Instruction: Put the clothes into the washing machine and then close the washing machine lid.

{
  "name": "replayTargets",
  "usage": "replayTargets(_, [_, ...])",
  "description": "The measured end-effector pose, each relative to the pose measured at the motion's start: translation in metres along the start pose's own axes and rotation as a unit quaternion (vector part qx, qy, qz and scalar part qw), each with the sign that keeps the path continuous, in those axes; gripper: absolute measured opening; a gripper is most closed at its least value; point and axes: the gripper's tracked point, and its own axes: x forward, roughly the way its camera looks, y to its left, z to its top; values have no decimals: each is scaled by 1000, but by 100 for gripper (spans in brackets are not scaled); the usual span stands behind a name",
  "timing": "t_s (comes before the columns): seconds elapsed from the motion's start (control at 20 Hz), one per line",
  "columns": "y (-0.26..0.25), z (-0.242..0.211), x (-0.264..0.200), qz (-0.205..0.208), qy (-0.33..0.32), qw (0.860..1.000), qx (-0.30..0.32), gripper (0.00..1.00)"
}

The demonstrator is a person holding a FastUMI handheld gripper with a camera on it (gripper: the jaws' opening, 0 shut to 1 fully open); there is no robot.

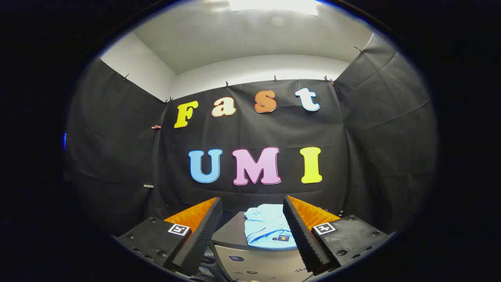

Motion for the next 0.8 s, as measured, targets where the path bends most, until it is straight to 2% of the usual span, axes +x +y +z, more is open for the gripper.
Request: replayTargets(0.8, [0, 1, -3, -5, 1, 1000, -2, 98])
